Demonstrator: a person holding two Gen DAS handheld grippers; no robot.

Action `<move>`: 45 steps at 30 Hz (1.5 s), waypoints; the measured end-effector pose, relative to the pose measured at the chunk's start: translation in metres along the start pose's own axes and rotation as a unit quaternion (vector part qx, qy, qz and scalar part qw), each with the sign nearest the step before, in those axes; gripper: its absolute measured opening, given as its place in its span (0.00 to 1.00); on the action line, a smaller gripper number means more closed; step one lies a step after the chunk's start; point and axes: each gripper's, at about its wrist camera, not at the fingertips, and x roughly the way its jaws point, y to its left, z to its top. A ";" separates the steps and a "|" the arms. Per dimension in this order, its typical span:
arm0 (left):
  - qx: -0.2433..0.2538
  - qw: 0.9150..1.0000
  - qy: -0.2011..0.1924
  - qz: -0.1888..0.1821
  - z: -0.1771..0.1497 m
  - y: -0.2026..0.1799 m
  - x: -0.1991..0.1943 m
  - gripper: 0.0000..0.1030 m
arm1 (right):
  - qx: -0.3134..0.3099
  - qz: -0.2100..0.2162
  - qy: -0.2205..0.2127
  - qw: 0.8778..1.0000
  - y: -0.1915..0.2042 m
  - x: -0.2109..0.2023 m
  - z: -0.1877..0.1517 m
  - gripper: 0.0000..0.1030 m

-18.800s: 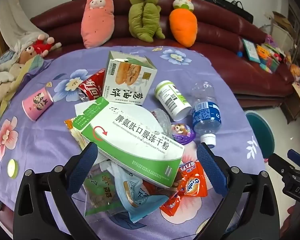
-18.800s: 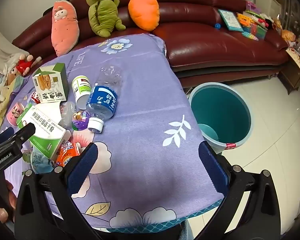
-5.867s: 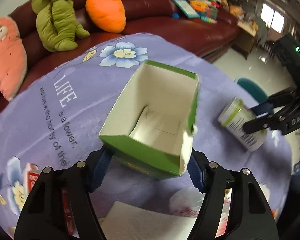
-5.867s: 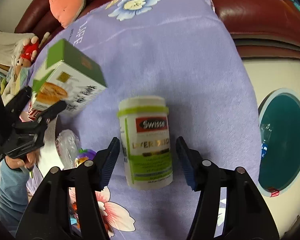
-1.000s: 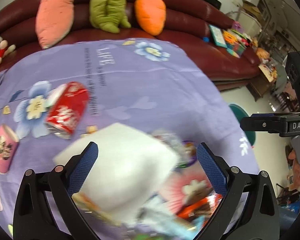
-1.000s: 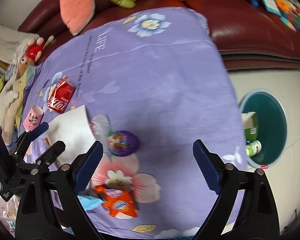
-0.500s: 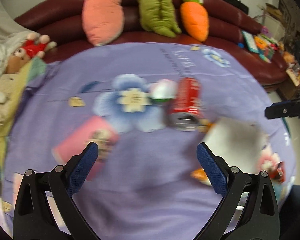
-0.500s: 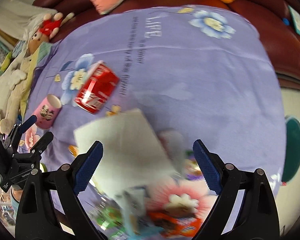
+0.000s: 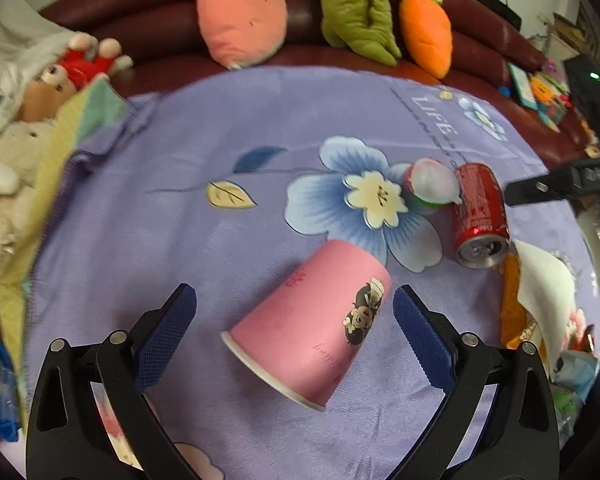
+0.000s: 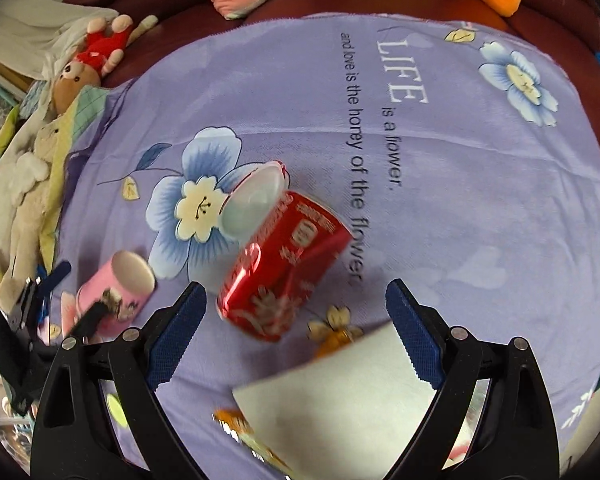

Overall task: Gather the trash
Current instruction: 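Move both tools back toward the red cola can and pink cup, then grasp the pink paper cup with left tool while right tool grasps the red cola can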

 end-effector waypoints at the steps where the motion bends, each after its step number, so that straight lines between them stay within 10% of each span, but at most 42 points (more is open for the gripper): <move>1: 0.002 1.000 0.004 -0.003 -0.002 -0.001 0.003 0.96 | 0.003 0.000 0.001 1.000 0.000 0.004 0.002 0.85; 8: 0.030 0.999 0.028 -0.008 -0.015 -0.014 0.022 0.96 | 0.008 0.009 0.017 1.000 0.004 0.033 0.009 0.85; 15: 0.050 0.998 0.026 -0.023 -0.025 -0.036 0.021 0.73 | -0.007 0.017 0.014 1.000 -0.004 0.032 0.002 0.51; 31: 0.052 0.998 0.033 0.002 -0.008 -0.078 0.045 0.72 | -0.028 0.021 0.016 0.999 -0.028 0.031 -0.003 0.58; 45: 0.006 0.999 -0.029 0.021 0.002 -0.116 -0.014 0.68 | -0.007 0.078 -0.046 0.996 -0.075 -0.034 -0.014 0.46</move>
